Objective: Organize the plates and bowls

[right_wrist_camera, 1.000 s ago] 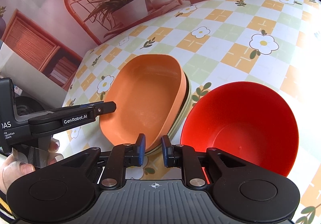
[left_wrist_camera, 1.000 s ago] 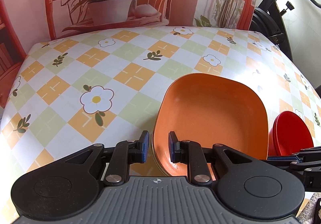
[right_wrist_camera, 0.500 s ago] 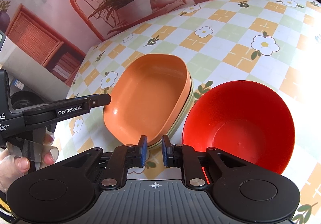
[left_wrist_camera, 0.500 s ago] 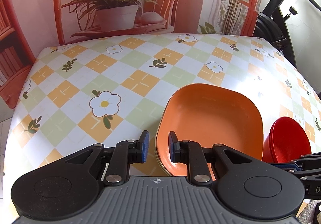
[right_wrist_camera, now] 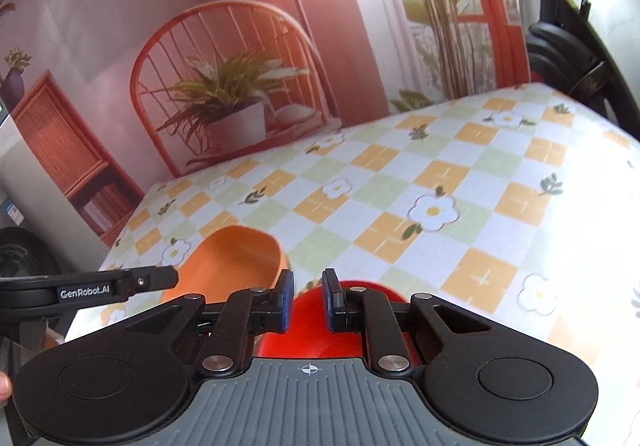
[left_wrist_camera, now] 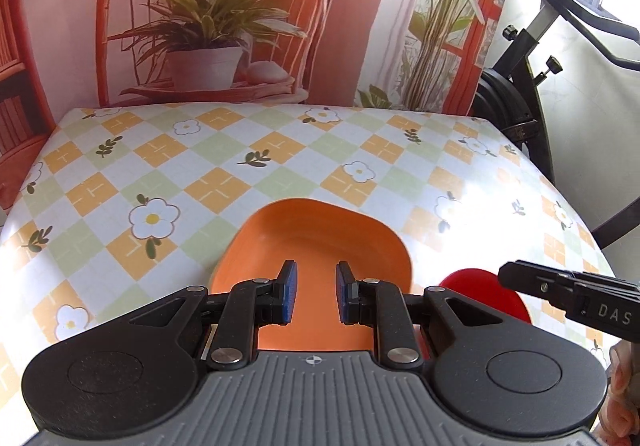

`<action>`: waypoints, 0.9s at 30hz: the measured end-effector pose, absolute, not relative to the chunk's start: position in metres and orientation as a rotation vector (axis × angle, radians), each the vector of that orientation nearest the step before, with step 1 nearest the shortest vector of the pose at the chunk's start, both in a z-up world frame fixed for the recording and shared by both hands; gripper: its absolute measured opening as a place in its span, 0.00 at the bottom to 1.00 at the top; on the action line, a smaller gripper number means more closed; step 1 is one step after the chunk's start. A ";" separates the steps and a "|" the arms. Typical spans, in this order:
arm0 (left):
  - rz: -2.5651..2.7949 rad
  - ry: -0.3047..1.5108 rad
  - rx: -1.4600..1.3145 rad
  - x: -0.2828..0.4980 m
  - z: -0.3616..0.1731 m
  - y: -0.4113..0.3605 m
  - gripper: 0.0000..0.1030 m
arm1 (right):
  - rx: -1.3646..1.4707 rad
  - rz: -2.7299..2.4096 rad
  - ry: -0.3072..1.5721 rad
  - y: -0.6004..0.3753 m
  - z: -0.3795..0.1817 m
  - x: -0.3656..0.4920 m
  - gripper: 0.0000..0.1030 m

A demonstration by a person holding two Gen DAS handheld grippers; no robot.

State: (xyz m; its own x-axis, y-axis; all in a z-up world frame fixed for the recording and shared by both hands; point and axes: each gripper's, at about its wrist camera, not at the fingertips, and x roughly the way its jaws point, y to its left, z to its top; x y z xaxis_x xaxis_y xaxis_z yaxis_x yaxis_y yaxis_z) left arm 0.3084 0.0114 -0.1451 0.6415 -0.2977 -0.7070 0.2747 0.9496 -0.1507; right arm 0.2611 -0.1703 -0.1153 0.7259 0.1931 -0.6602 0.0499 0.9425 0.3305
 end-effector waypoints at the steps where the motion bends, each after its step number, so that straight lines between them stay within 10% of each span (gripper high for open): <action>1: -0.334 0.806 -0.033 0.305 -0.146 0.004 0.21 | 0.325 0.068 0.742 -0.174 -0.115 0.259 0.15; 27: -0.222 0.861 -0.132 0.259 -0.195 -0.057 0.30 | 0.288 0.088 0.771 -0.208 -0.168 0.230 0.21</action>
